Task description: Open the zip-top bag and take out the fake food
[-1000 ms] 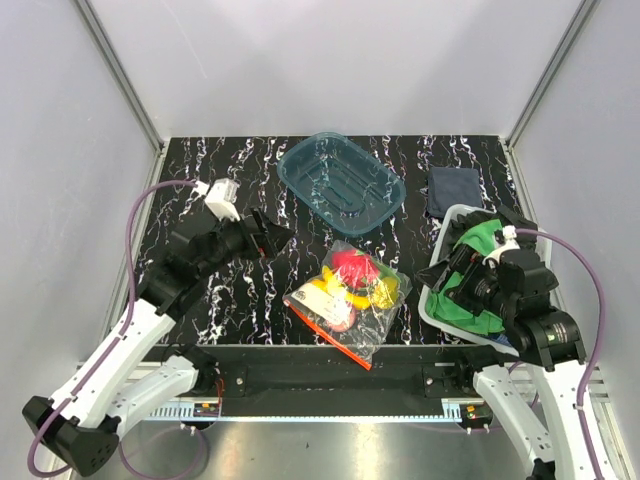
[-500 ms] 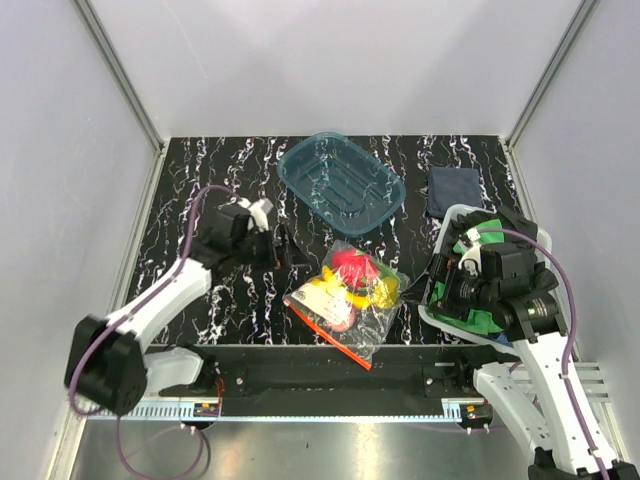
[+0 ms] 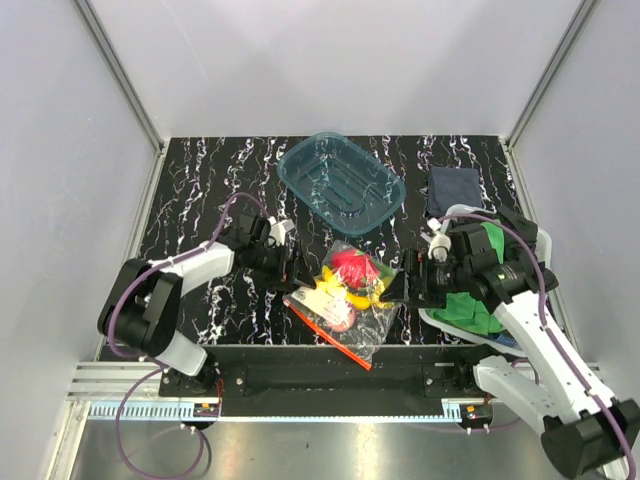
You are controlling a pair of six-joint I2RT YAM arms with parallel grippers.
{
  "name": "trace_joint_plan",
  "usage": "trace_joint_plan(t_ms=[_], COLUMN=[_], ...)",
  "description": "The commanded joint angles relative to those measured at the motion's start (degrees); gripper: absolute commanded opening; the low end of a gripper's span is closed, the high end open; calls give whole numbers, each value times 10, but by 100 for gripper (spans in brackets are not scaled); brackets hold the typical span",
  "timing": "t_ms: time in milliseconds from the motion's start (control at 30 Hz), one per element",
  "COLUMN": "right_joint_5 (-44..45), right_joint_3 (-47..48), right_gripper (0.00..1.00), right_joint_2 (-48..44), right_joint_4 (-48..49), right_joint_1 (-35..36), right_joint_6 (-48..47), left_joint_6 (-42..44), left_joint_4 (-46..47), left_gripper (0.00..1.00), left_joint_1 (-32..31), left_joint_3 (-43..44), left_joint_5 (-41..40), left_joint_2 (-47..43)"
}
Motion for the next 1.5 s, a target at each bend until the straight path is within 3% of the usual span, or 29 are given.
trace_joint_plan(t_ms=[0, 67, 200, 233, 333, 467, 567, 667, 700, 733, 1167, 1467], right_joint_5=[6, 21, 66, 70, 93, 156, 220, 289, 316, 329, 528, 647], right_joint_3=[28, 32, 34, 34, 35, 43, 63, 93, 100, 115, 234, 256], right_gripper=[100, 100, 100, 100, 100, 100, 100, 99, 100, 100, 98, 88], right_joint_2=[24, 45, 71, 86, 117, 146, 172, 190, 192, 198, 289, 324], right_joint_4=[45, 63, 97, 104, 136, 180, 178, 170, 170, 167, 147, 155], right_joint_1=[70, 112, 168, 176, 229, 308, 362, 403, 409, 415, 523, 557], right_joint_6=[-13, -6, 5, 9, 26, 40, 37, 25, 20, 16, -83, -124], left_joint_6=[21, 14, 0, -4, -26, -51, -83, -119, -130, -143, -451, -616], left_joint_4=[9, 17, 17, 17, 19, 18, 20, 20, 20, 20, 20, 6], left_gripper=[99, 99, 87, 75, 61, 35, 31, 16, 4, 1, 0, 0], left_joint_1=[4, 4, 7, 7, 10, 17, 17, 17, 17, 18, 15, -1], left_joint_3=[1, -15, -29, -31, -38, -45, -48, -52, -52, -54, -56, -44], left_joint_5=[74, 96, 120, 123, 143, 152, 159, 167, 167, 159, 22, -8], left_joint_2=[16, 13, -9, -17, -29, -50, -69, -93, -108, -115, -251, -271])
